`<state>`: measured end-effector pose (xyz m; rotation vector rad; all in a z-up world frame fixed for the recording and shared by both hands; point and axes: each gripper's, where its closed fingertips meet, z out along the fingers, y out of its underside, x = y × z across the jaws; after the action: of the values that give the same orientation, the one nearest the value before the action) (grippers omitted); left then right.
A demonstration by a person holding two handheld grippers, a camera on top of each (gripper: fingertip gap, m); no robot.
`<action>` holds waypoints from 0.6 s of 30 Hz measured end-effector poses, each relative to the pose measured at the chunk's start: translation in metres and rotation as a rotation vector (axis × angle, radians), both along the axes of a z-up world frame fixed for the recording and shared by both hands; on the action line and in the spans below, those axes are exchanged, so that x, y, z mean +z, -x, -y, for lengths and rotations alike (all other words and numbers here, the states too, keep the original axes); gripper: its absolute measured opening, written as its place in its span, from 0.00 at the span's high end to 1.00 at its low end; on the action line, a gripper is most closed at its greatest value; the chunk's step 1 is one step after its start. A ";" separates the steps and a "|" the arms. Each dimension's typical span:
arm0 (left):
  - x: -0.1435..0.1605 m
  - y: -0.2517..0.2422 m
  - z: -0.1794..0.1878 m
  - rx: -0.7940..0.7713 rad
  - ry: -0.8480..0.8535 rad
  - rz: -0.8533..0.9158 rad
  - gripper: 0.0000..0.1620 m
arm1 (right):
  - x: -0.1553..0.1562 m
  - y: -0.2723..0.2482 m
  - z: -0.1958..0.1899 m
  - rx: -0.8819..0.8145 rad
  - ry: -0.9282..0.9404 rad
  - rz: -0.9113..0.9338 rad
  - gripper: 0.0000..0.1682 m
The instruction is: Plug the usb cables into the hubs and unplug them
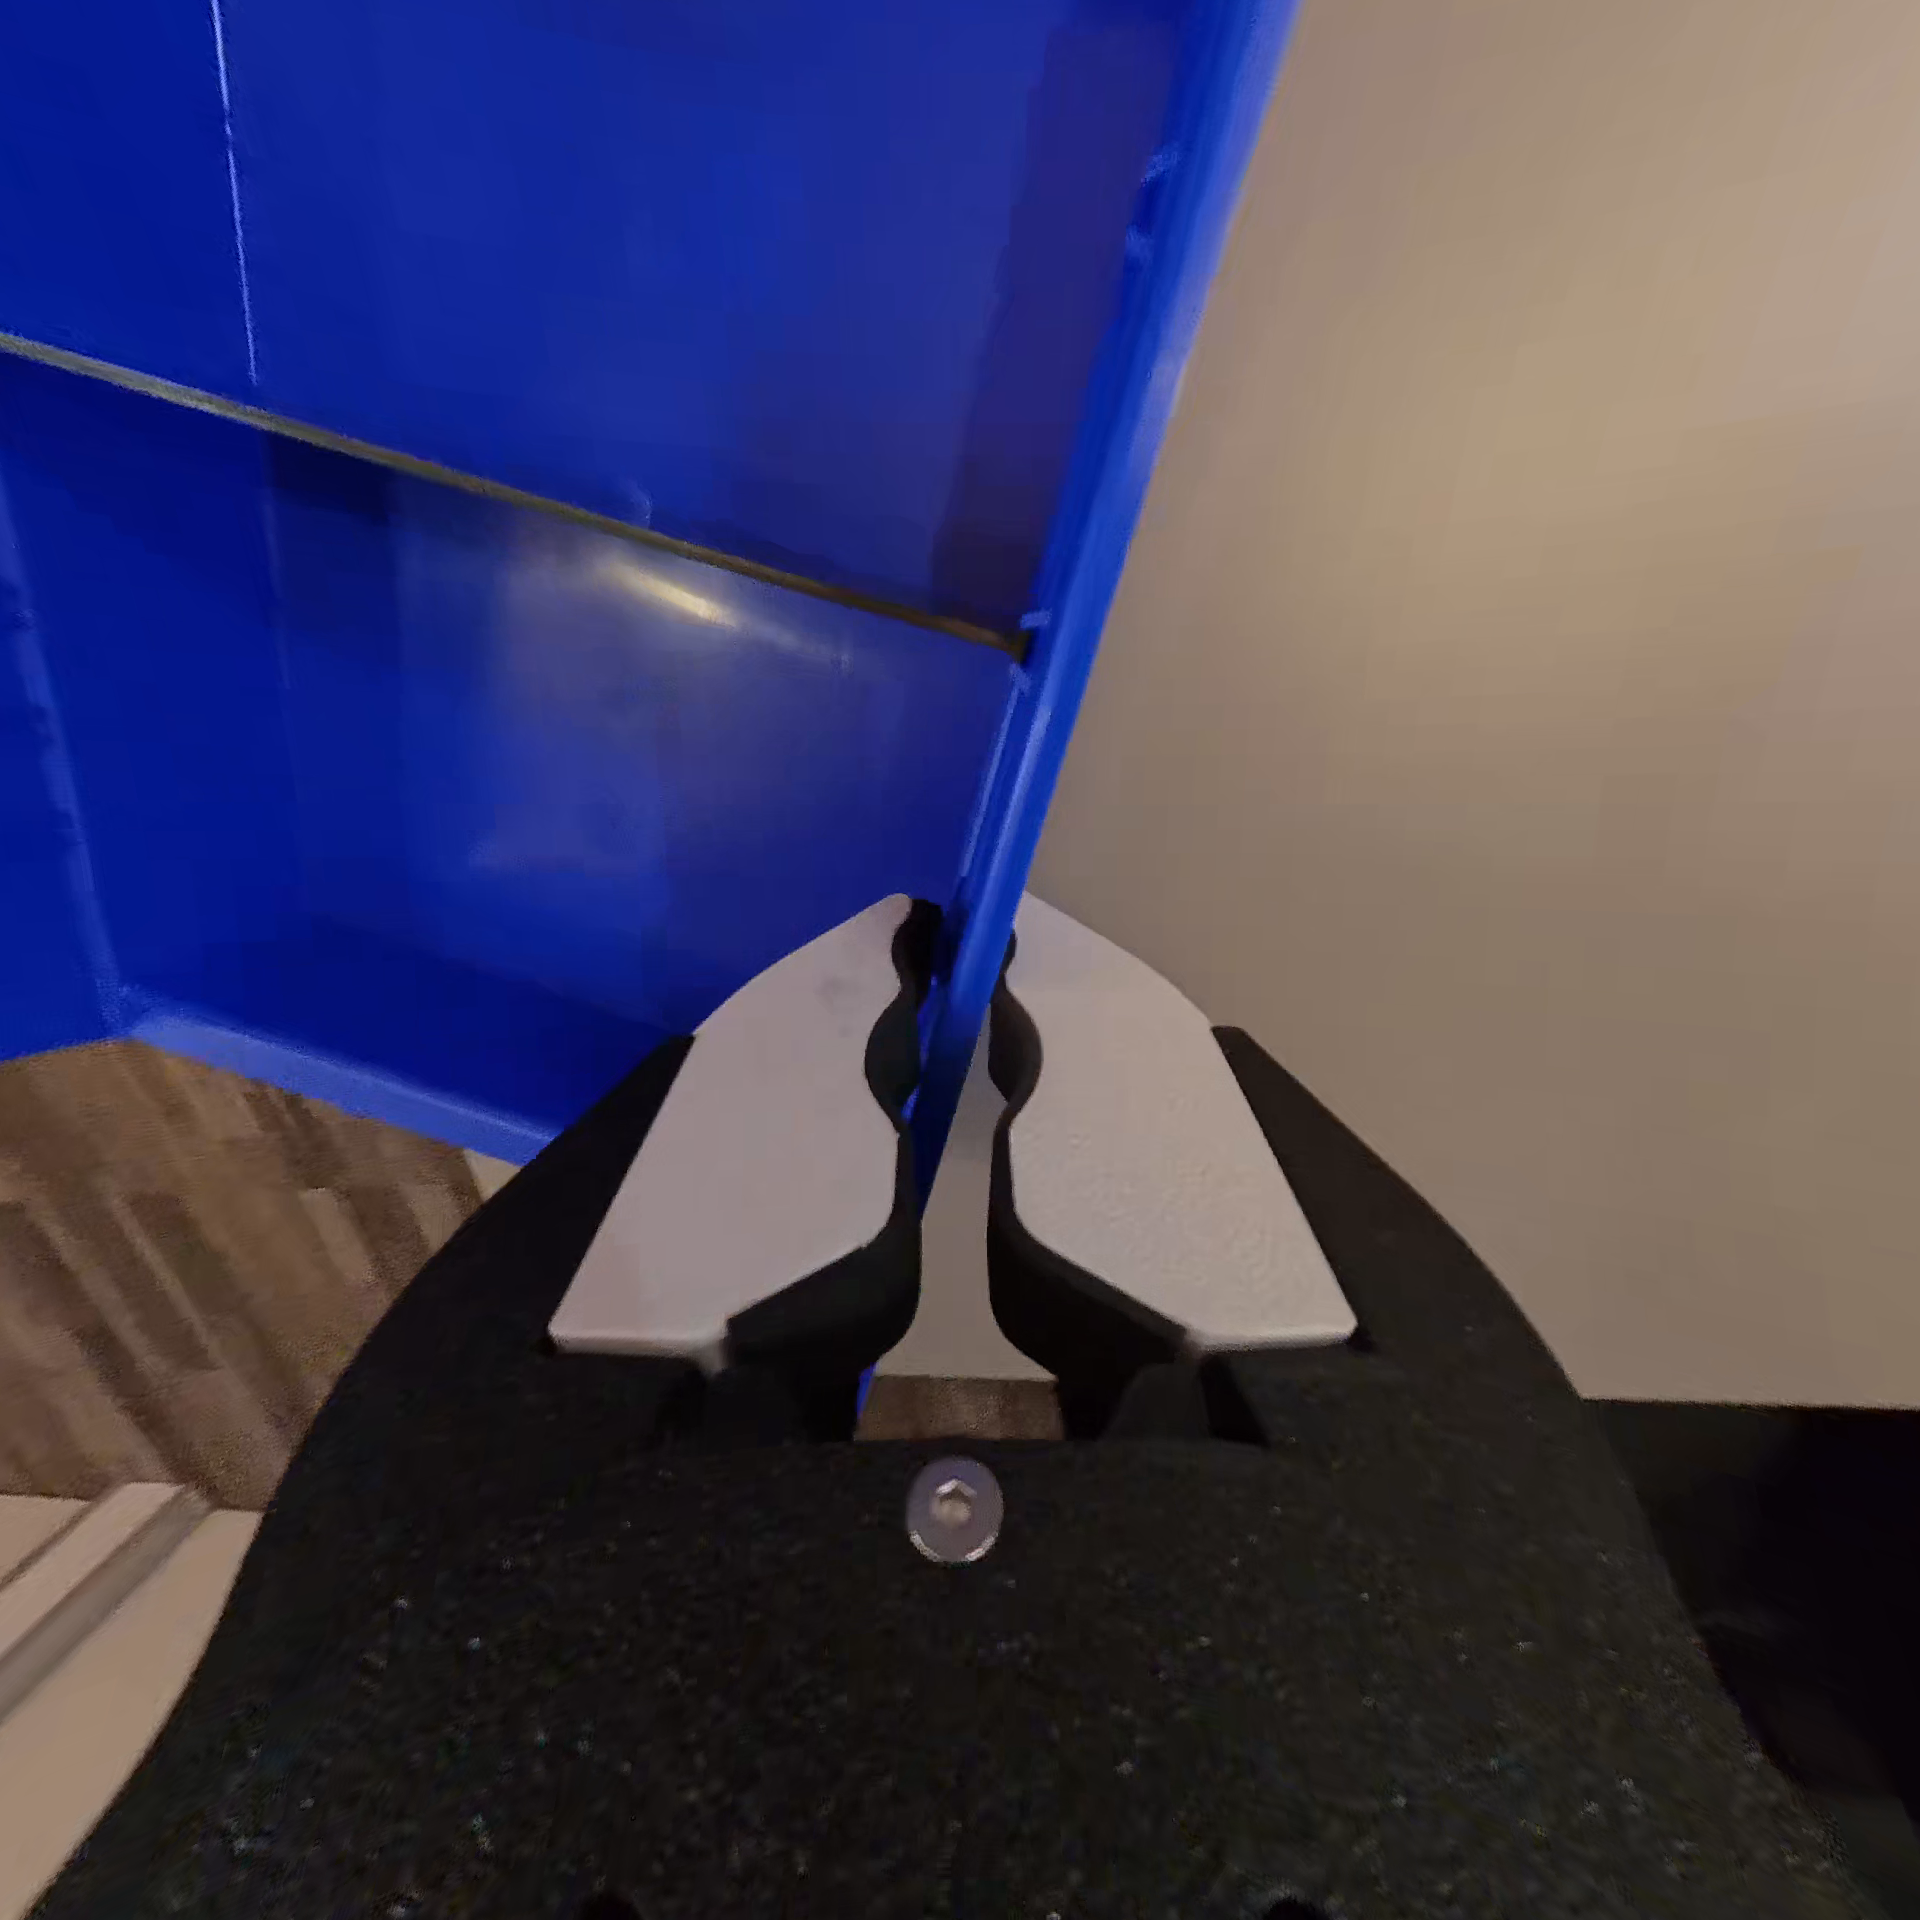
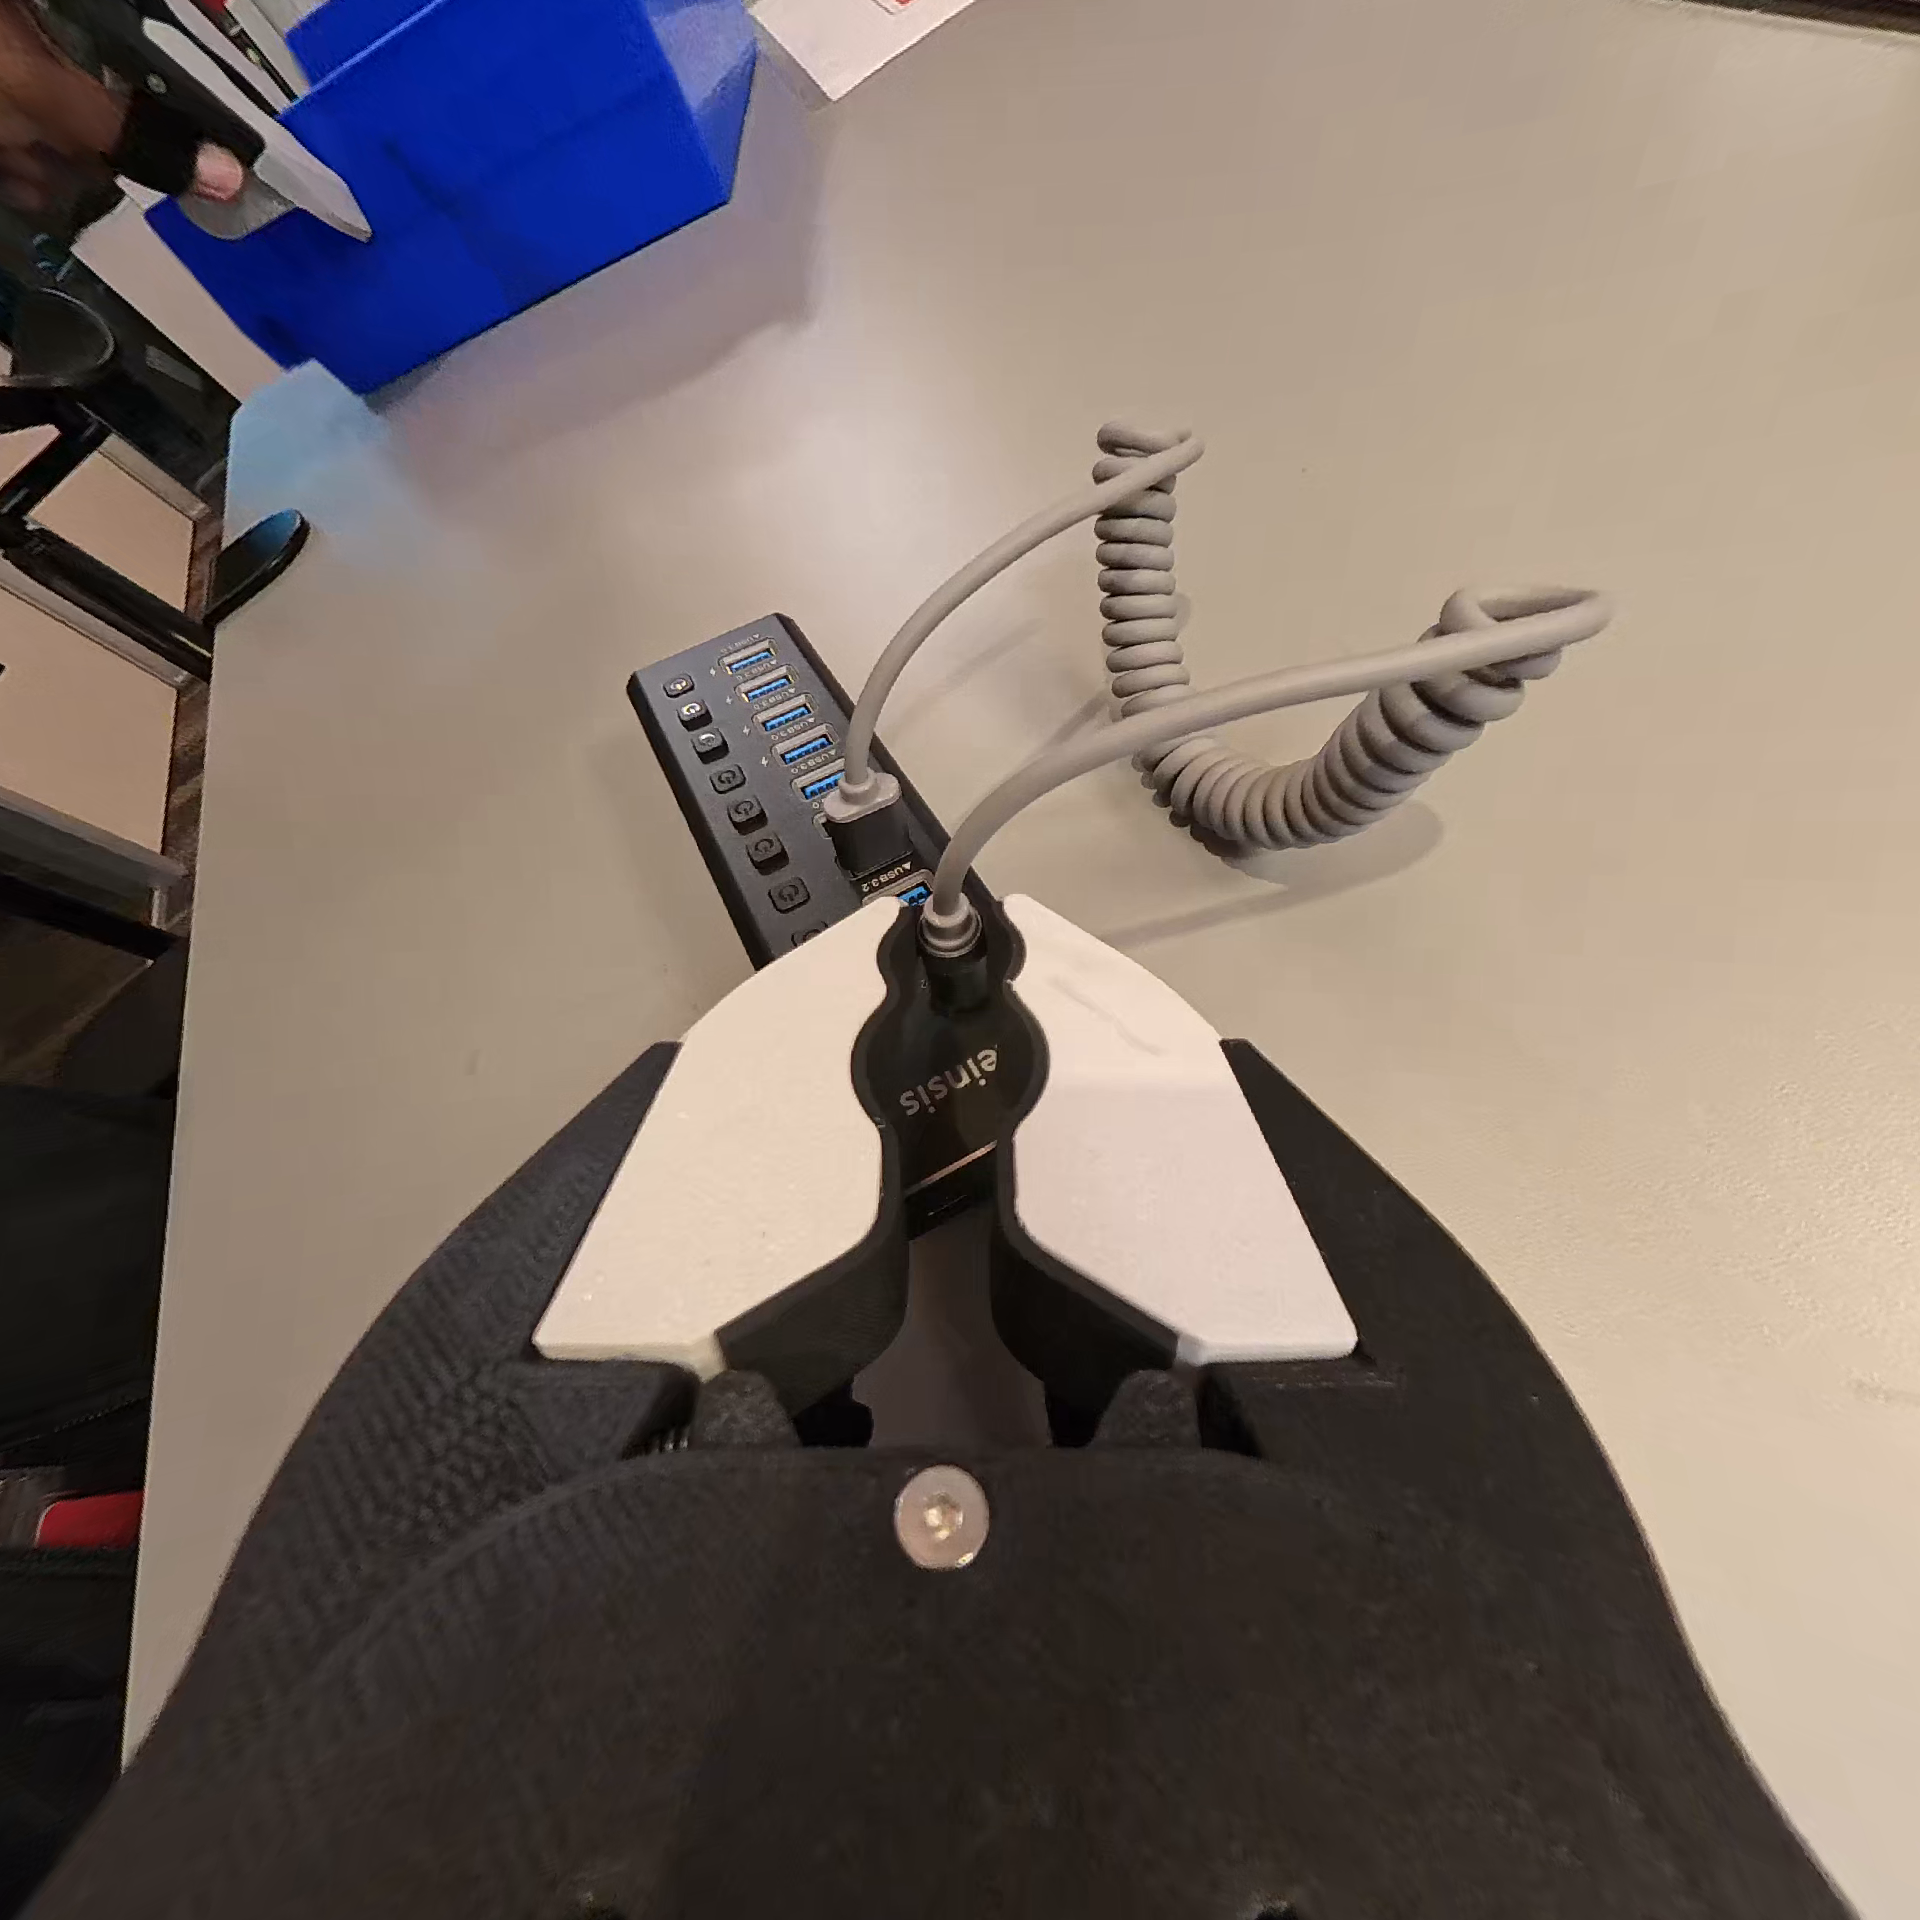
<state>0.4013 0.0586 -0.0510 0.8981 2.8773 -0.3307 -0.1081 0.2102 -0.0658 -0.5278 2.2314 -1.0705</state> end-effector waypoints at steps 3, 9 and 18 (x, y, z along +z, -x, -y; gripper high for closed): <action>0.001 0.033 -0.003 0.042 -0.003 -0.139 0.95 | 0.000 0.001 0.001 -0.005 -0.002 0.003 0.93; 0.020 0.049 0.002 0.067 0.080 -0.193 0.72 | 0.000 0.000 -0.001 0.003 0.011 -0.005 0.93; 0.123 0.230 -0.029 -0.470 0.540 -0.643 0.50 | 0.004 -0.003 -0.002 0.026 0.029 0.012 0.94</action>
<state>0.1714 0.0872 0.0722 1.5400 2.7393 -1.6049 -0.1047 0.2126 -0.0621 -0.5599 2.1958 -1.0921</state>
